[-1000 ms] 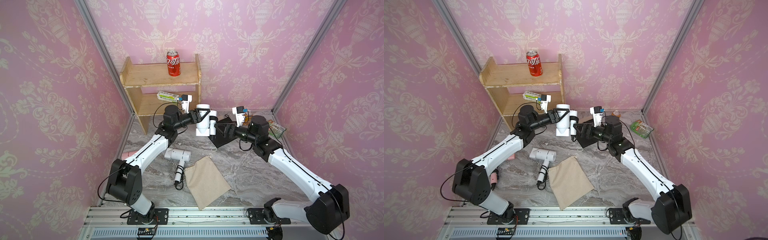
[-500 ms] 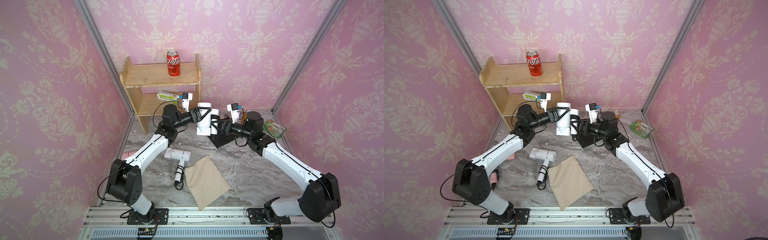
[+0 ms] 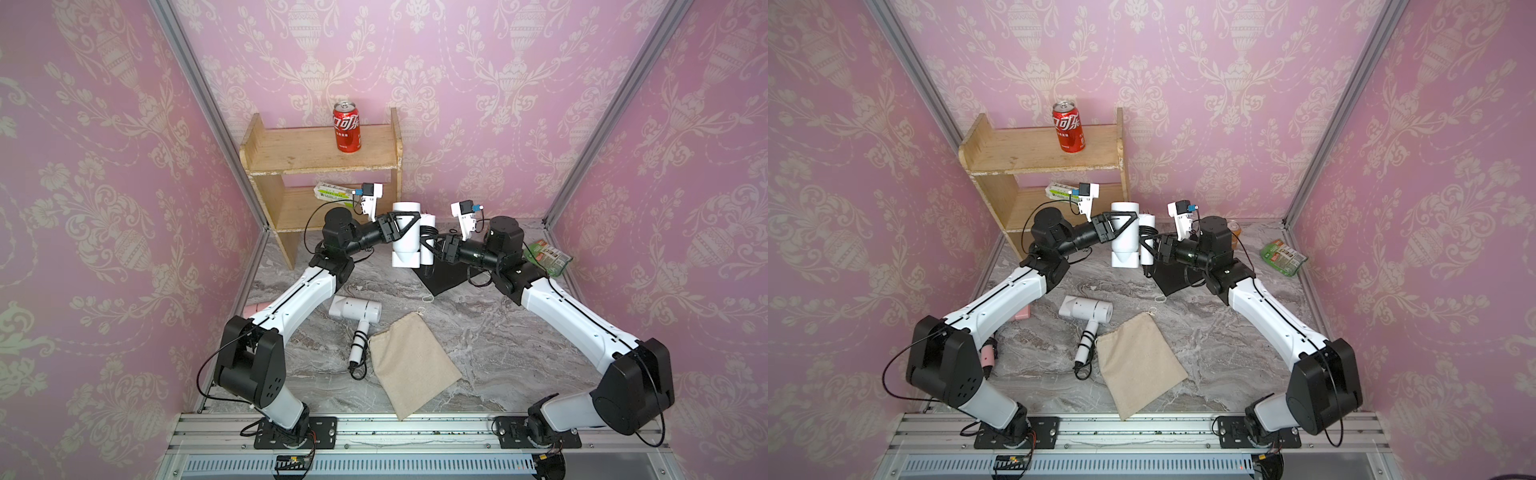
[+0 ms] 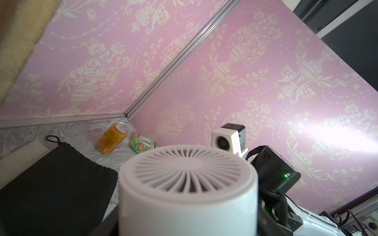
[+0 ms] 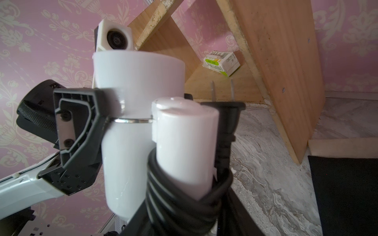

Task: Pack away hair dryers
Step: Adjust the hair dryer.

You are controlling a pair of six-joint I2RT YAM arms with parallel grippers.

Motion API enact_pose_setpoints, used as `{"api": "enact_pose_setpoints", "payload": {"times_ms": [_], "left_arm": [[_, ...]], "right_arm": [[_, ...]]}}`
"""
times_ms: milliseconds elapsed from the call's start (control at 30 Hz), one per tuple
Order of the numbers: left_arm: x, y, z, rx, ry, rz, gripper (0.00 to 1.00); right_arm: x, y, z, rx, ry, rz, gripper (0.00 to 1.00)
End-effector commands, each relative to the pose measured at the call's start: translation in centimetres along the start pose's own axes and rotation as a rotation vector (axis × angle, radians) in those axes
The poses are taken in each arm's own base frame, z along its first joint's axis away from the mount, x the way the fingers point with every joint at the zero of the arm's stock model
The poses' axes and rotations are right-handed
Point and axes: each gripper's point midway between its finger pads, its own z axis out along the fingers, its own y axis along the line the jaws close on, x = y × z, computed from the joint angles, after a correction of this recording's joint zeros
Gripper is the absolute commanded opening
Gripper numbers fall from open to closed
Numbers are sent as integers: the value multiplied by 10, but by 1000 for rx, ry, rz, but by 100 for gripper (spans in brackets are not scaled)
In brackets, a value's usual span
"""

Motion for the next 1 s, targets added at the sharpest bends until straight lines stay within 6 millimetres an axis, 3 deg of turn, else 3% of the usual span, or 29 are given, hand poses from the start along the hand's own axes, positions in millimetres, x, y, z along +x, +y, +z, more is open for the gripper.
{"api": "enact_pose_setpoints", "payload": {"times_ms": [0,200,233,300,633,800,967], "left_arm": [[-6,-8,1,-9,-14,62,71],[14,28,-14,-214,50,105,87],[16,33,-18,-245,58,110,88],[21,48,-28,-327,69,111,91],[54,96,-79,-643,219,163,90],[91,112,-103,-740,368,187,87],[151,115,-110,-762,609,241,84]], "right_arm": [[-10,16,-1,-17,-22,-72,29],[-17,5,-14,81,-82,-85,27],[-7,-5,-15,111,-71,-71,27],[-6,-15,-20,168,-86,-62,27],[25,-82,-41,456,-33,1,25],[39,-111,-58,565,0,41,25],[48,-133,-84,656,7,84,25]]}}
